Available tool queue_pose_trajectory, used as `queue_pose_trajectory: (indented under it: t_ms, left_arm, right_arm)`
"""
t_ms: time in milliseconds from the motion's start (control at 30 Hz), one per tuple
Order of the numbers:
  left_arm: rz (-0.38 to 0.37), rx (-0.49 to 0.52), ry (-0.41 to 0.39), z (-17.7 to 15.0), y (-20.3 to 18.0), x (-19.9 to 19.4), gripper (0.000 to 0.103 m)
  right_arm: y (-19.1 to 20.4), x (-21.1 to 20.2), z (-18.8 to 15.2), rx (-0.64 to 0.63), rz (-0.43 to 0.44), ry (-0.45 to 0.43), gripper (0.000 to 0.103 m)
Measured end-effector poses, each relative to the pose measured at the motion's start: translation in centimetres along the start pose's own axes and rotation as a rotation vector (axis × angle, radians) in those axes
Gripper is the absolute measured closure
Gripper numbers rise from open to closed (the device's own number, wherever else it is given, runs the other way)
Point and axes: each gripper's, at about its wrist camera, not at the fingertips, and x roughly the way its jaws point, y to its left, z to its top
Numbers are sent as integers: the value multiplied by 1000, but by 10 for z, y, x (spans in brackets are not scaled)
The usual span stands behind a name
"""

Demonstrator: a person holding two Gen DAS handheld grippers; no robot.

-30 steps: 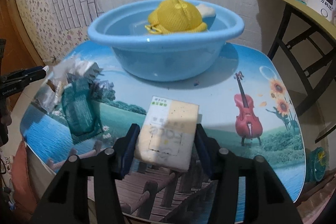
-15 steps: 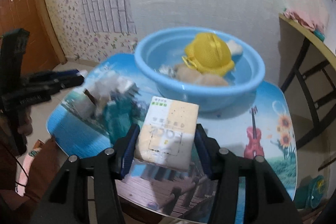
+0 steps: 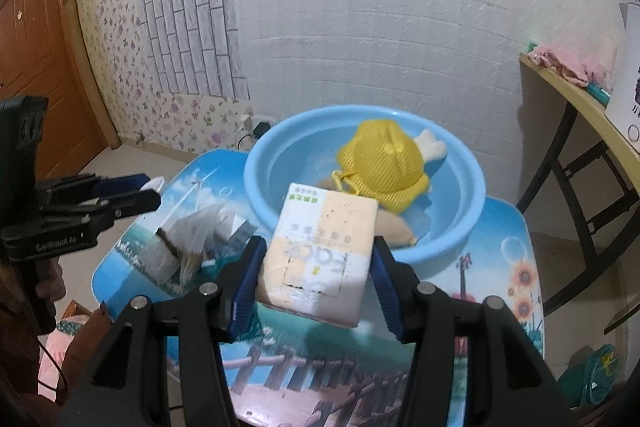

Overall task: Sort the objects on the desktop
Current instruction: 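Carry the round lid with the left tool to the basin while the right tool carries the tissue pack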

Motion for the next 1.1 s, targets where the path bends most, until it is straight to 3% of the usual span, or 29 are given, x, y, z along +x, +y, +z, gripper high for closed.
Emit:
queue_pose_trajectory:
  t_ms: [467, 833, 1100]
  left_arm:
    - [-16, 20, -18, 39, -20, 14, 66]
    - [-66, 54, -7, 62, -53, 54, 66]
    - [-76, 101, 24, 74, -80, 84, 66]
  right_arm:
    - [-30, 17, 21, -5, -3, -40, 51]
    - [-68, 27, 20, 35, -15, -86, 51]
    - [-83, 45, 14, 54, 14, -59, 51]
